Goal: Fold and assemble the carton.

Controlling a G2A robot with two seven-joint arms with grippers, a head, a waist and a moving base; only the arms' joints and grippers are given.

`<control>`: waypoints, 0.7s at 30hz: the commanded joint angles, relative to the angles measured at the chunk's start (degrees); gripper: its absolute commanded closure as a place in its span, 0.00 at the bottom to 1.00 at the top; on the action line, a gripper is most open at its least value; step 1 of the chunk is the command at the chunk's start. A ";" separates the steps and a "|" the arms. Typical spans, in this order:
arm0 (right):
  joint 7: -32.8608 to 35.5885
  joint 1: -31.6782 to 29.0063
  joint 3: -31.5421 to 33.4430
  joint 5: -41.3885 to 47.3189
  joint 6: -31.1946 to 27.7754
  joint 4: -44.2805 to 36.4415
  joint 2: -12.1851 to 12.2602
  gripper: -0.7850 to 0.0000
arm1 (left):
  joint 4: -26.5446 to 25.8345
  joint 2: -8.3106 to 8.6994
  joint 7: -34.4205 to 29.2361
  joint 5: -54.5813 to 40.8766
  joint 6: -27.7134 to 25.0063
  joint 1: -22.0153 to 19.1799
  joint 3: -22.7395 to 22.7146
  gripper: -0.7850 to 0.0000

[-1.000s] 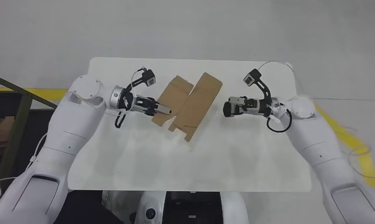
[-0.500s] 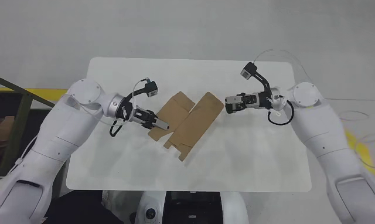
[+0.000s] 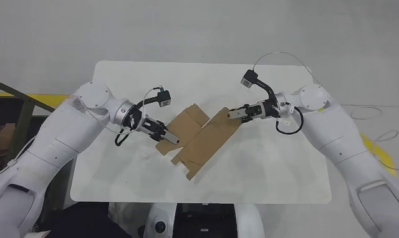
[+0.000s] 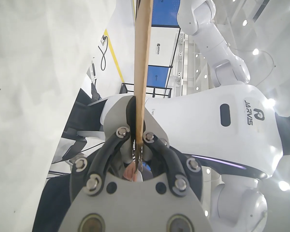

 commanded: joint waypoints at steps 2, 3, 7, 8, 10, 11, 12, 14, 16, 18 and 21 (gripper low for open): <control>0.01 0.00 0.02 -0.03 0.01 0.00 0.00 0.00 | 0.05 -0.03 0.00 0.04 0.07 0.31 -0.02 1.00; 0.01 0.00 0.02 -0.03 0.01 0.00 0.00 0.00 | 0.05 -0.03 0.00 0.04 0.07 0.31 -0.02 1.00; 0.01 0.00 0.02 -0.03 0.01 0.00 0.00 0.01 | 0.05 -0.03 0.00 0.04 0.07 0.31 -0.02 1.00; 0.01 0.00 0.02 -0.03 0.01 0.00 0.00 0.01 | 0.05 -0.03 0.00 0.04 0.07 0.31 -0.02 1.00; 0.01 0.00 0.02 -0.03 0.01 0.00 0.00 0.01 | 0.05 -0.03 0.00 0.04 0.07 0.31 -0.02 1.00; 0.01 0.00 0.02 -0.03 0.01 0.00 0.00 0.01 | 0.05 -0.03 0.00 0.04 0.07 0.31 -0.02 1.00; 0.01 0.00 0.02 -0.03 0.01 0.00 0.00 0.01 | 0.05 -0.03 0.00 0.04 0.07 0.31 -0.02 1.00; -0.67 0.51 -0.08 -0.42 -0.67 0.83 0.17 0.01 | 1.42 -0.82 0.00 -2.76 5.28 -8.27 -1.40 1.00; -1.40 0.71 -0.04 -0.53 -1.40 1.83 0.28 0.00 | 6.79 -2.84 0.00 -4.69 9.00 -14.84 2.43 1.00; -1.40 0.71 -0.04 -0.53 -1.40 1.83 0.28 0.00 | 7.78 -3.16 0.00 -4.82 8.90 -15.68 2.89 1.00; -1.40 0.71 -0.04 -0.53 -1.40 1.83 0.28 0.00 | 7.78 -3.16 0.00 -4.82 8.90 -15.68 2.89 1.00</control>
